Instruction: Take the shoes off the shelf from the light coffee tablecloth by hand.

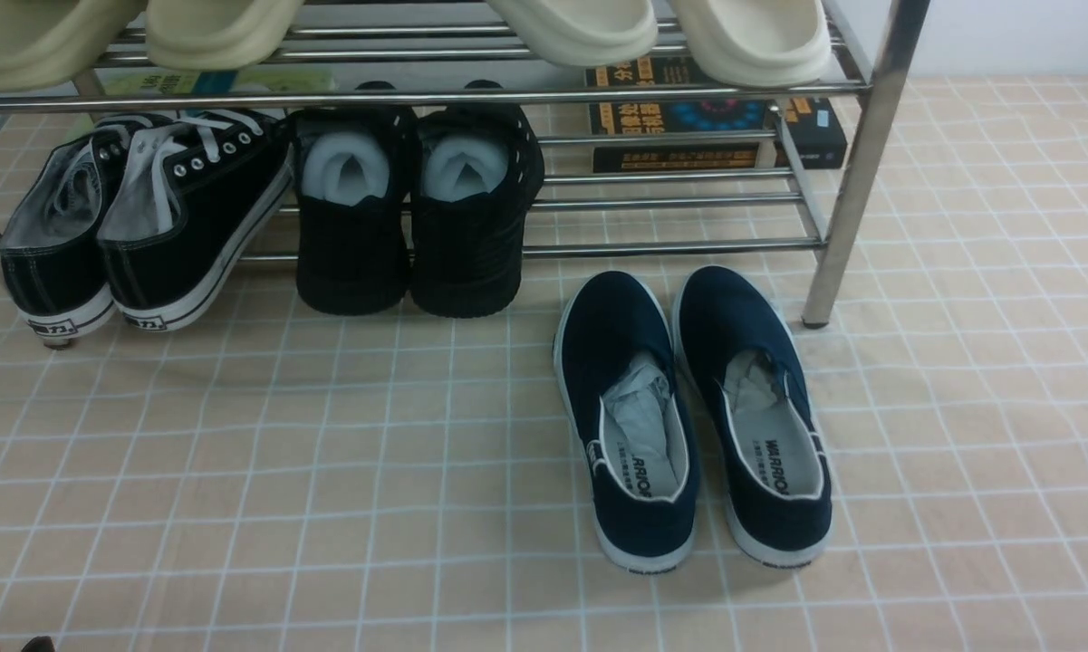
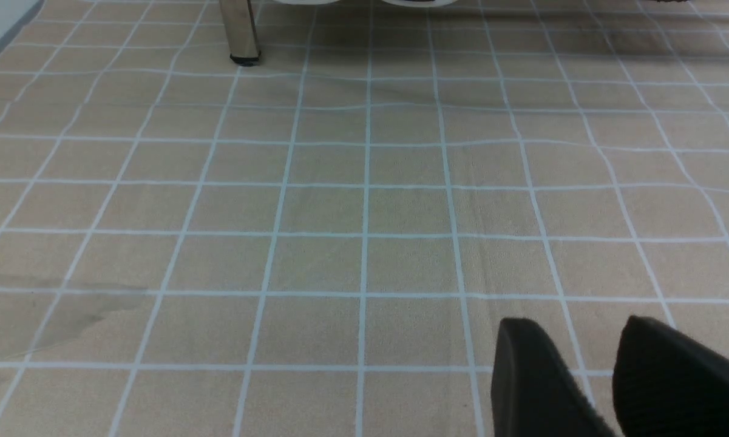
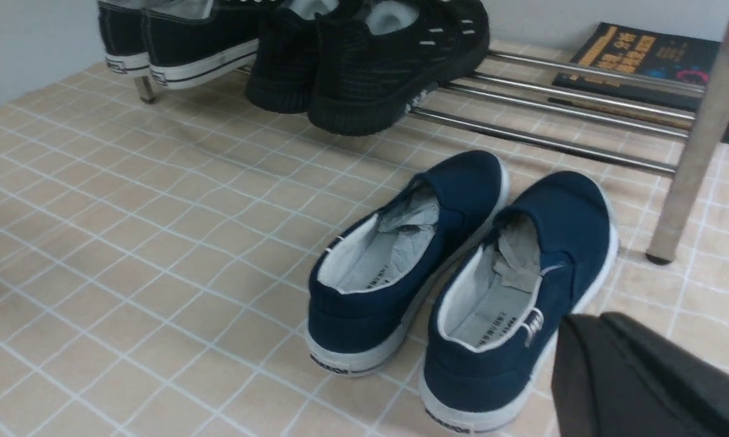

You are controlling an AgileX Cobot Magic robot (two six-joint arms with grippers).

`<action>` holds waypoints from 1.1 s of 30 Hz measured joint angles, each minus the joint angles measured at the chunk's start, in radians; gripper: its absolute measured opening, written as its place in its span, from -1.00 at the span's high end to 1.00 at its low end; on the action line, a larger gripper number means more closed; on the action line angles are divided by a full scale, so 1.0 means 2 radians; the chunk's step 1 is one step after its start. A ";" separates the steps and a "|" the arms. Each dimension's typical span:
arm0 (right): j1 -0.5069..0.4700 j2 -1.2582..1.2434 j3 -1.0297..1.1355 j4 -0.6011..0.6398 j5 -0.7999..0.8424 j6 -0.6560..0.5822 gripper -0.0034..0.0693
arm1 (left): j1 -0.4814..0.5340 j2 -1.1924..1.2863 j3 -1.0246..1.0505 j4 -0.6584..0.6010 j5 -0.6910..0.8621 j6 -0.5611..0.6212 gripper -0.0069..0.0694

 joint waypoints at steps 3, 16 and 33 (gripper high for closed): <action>-0.070 -0.041 0.056 -0.001 0.001 -0.008 0.88 | 0.000 0.000 0.000 0.000 0.000 0.000 0.18; -0.253 -0.157 0.158 -0.002 0.025 -0.009 0.85 | 0.000 0.000 0.000 0.000 0.000 0.000 0.18; -0.270 -0.157 0.155 -0.017 0.043 -0.009 0.79 | 0.000 0.000 0.000 0.000 0.000 0.000 0.18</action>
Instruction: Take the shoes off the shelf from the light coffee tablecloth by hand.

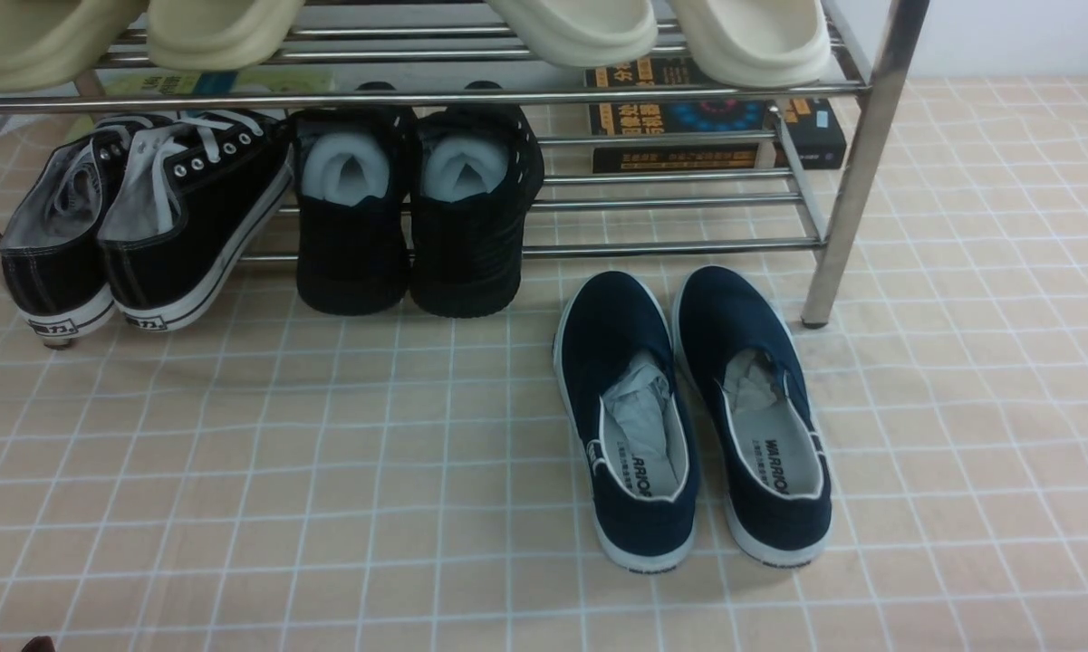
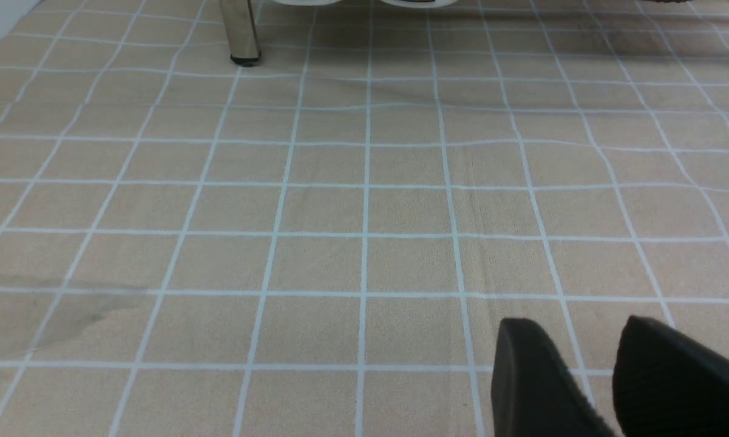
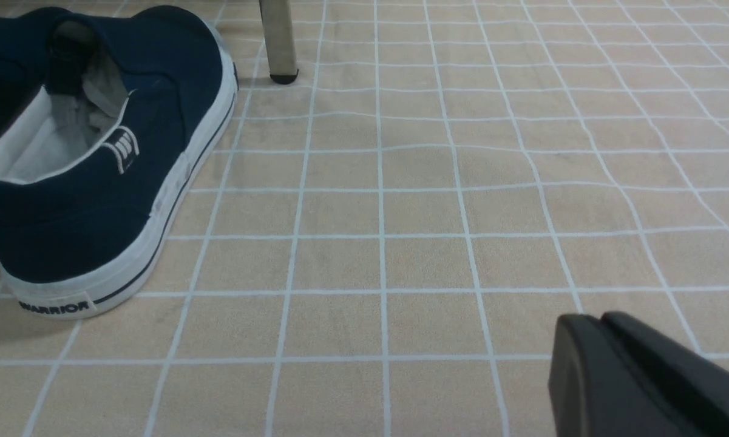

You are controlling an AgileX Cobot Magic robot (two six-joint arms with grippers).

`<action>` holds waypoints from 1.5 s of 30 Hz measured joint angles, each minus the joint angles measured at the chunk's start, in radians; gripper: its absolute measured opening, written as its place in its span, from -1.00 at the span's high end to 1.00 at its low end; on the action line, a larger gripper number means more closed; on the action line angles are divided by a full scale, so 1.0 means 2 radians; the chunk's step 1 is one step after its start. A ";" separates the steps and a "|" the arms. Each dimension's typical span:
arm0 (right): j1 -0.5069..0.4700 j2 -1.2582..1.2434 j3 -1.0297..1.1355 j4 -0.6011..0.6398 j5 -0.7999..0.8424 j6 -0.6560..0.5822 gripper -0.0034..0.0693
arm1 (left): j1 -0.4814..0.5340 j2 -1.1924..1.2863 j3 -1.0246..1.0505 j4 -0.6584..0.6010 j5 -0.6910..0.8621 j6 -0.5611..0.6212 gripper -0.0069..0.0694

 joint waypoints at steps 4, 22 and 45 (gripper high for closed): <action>-0.013 0.000 0.000 -0.002 0.000 0.000 0.77 | 0.000 0.000 0.000 0.000 0.000 0.000 0.18; -0.014 0.000 0.000 -0.002 0.000 0.000 0.70 | 0.000 0.000 0.000 0.000 0.000 0.000 0.18; -0.014 0.000 0.000 -0.002 0.000 0.000 0.62 | 0.000 0.000 0.000 0.000 0.000 0.000 0.18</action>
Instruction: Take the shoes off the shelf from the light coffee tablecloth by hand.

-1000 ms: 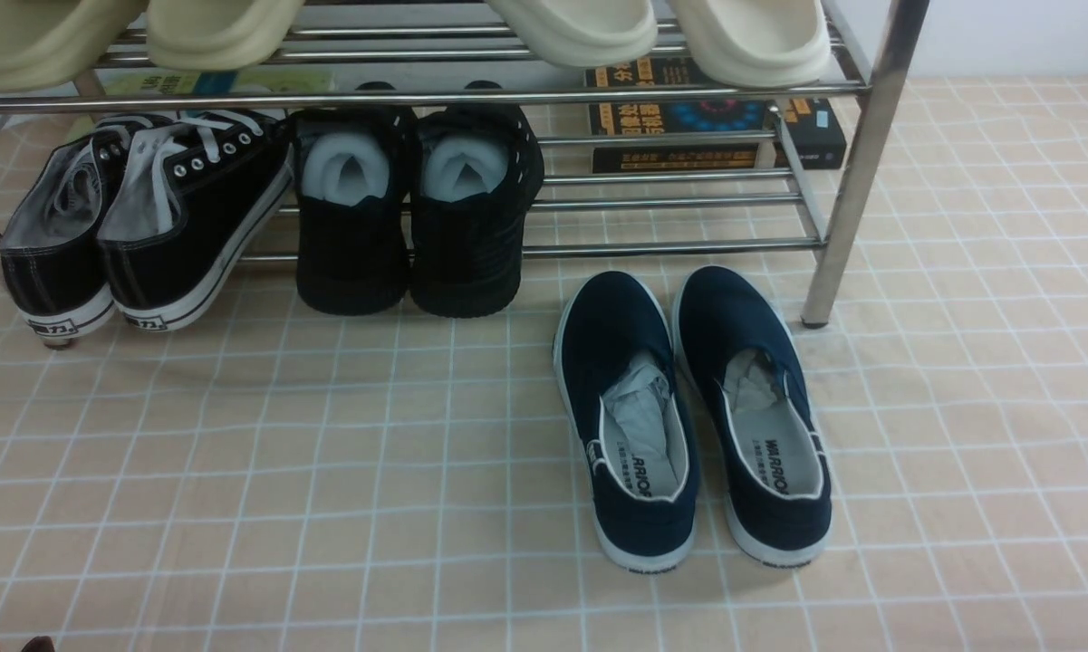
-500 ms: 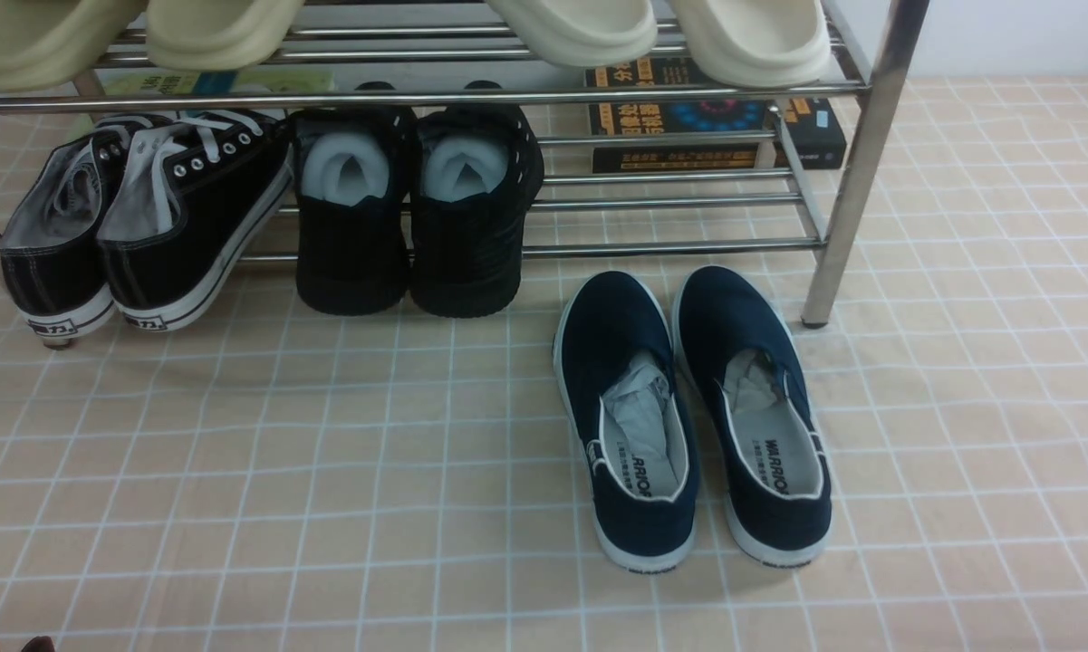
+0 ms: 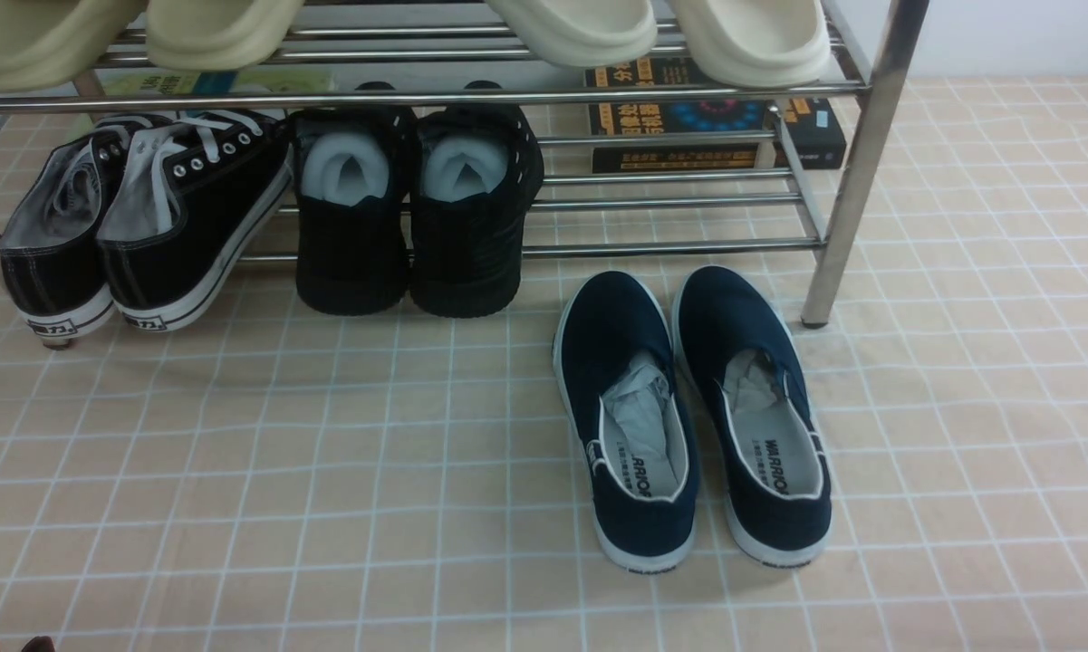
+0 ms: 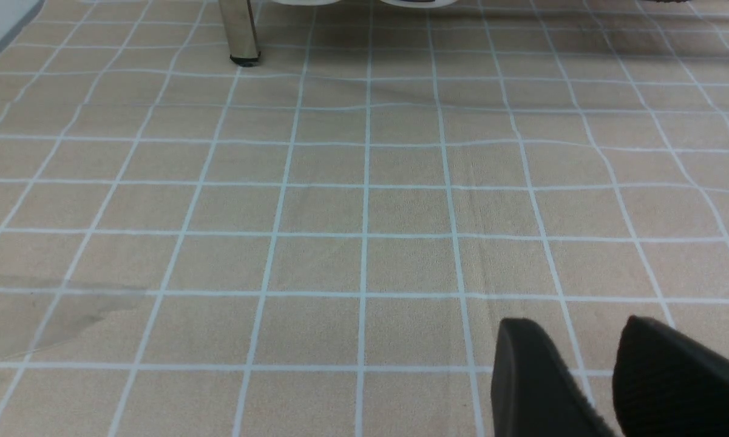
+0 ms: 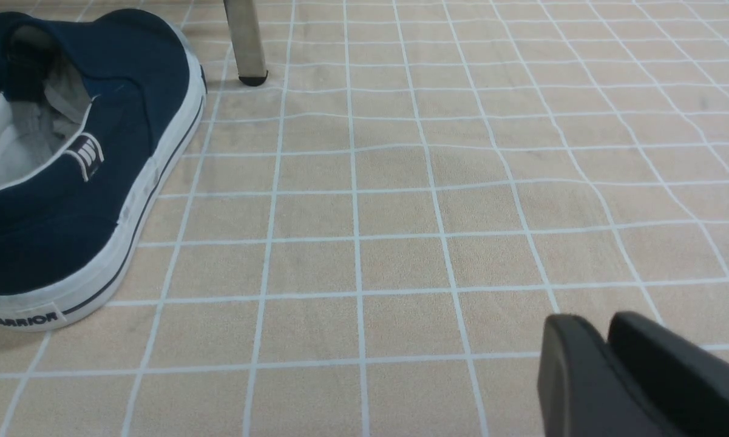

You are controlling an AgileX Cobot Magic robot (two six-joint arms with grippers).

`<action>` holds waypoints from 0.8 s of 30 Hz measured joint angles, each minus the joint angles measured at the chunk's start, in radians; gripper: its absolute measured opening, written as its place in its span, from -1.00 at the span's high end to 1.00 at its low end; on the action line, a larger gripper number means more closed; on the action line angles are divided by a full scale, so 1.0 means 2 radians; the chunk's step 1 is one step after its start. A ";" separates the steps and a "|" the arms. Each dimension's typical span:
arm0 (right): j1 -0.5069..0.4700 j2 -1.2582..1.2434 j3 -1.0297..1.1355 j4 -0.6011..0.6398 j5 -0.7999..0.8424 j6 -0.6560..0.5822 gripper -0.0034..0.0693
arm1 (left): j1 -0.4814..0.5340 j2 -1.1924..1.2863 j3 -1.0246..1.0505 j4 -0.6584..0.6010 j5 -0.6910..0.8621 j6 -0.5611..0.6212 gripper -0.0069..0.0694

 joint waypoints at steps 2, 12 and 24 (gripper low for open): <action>0.000 0.000 0.000 0.000 0.000 0.000 0.61 | 0.000 0.000 0.000 0.000 0.000 0.000 0.18; 0.000 0.000 0.000 0.000 0.000 0.000 0.58 | 0.000 0.000 0.000 0.000 0.000 0.000 0.18; 0.000 0.000 0.000 0.000 0.000 0.000 0.54 | 0.000 0.000 0.000 0.000 0.000 0.000 0.18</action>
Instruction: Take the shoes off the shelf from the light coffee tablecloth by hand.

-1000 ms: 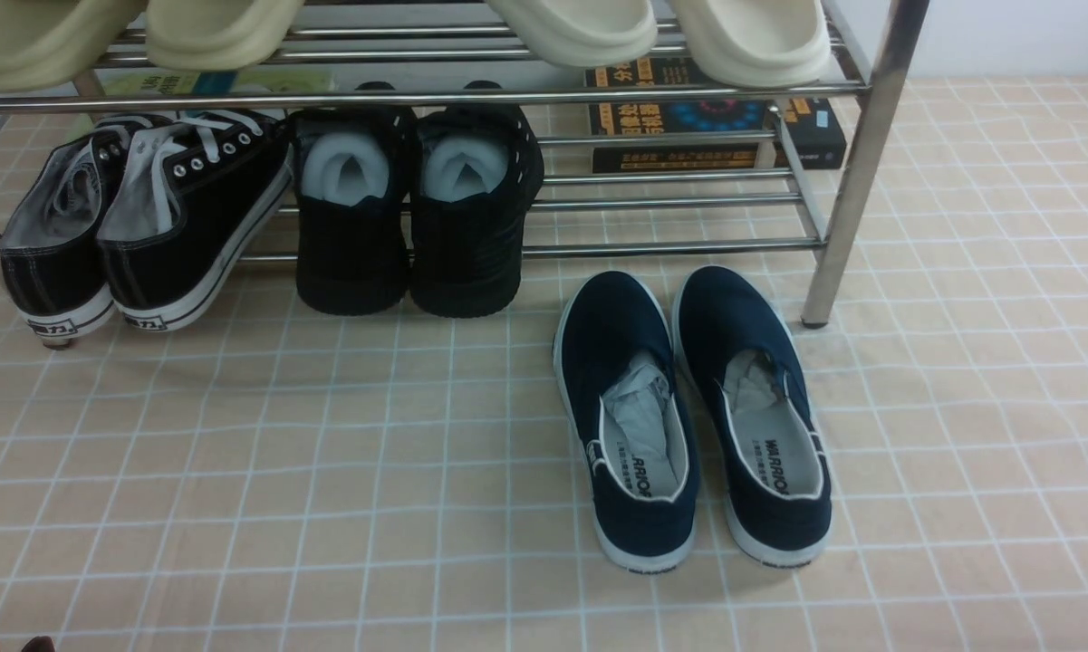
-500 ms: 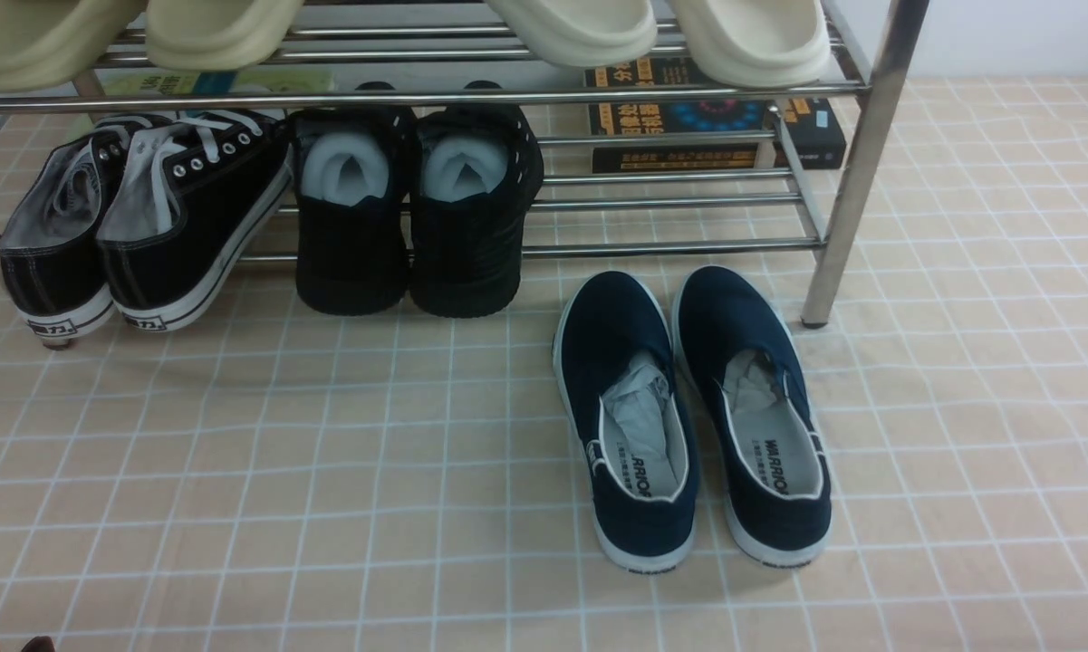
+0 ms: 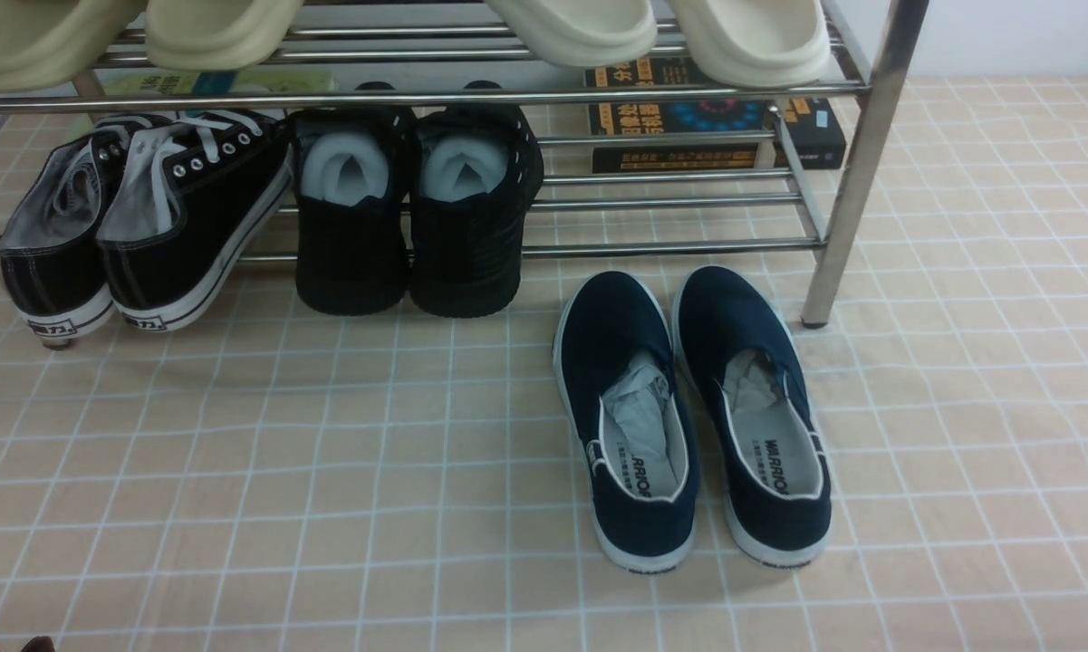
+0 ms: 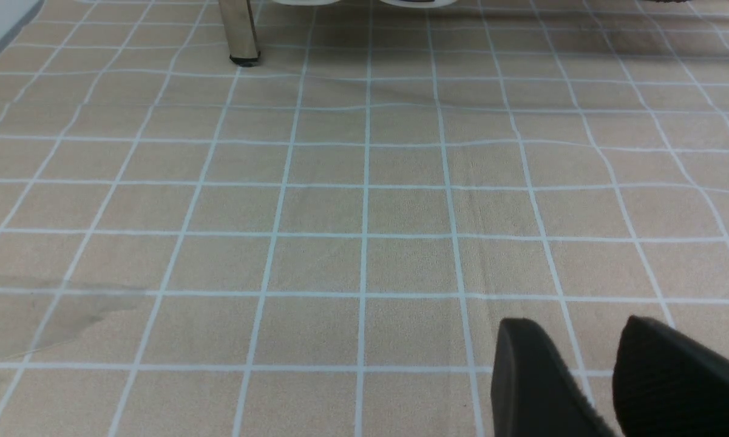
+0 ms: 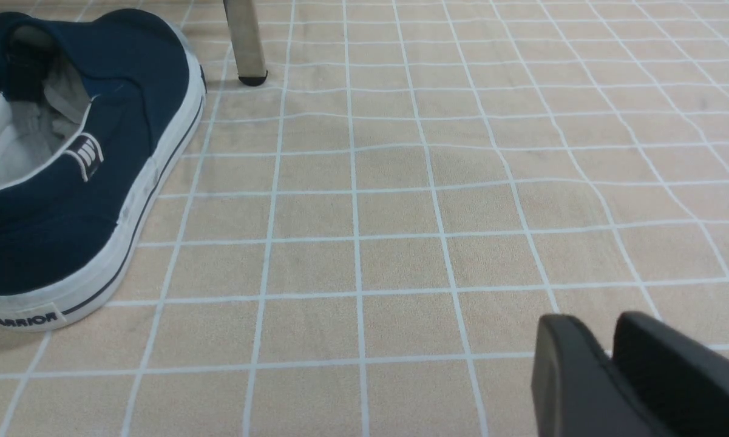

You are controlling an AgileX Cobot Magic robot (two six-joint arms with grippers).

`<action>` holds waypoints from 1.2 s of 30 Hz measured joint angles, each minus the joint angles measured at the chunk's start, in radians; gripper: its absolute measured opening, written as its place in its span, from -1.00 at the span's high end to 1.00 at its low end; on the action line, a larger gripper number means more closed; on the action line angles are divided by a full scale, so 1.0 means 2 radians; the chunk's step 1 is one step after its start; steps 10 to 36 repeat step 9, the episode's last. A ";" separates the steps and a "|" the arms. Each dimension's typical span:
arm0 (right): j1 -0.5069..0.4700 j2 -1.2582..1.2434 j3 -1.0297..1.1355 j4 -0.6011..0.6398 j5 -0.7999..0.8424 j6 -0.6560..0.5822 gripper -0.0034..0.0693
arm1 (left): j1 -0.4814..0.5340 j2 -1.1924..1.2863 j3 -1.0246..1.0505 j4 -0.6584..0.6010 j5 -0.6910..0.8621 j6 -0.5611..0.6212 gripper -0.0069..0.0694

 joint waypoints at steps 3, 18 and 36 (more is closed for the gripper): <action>0.000 0.000 0.000 0.000 0.000 0.000 0.52 | 0.000 0.000 0.000 0.000 0.000 0.000 0.18; 0.000 0.000 0.000 0.000 0.000 0.000 0.50 | 0.000 0.000 0.000 0.000 0.000 0.000 0.18; 0.000 0.000 0.000 0.000 0.000 0.000 0.50 | 0.000 0.000 0.000 0.000 0.000 0.000 0.18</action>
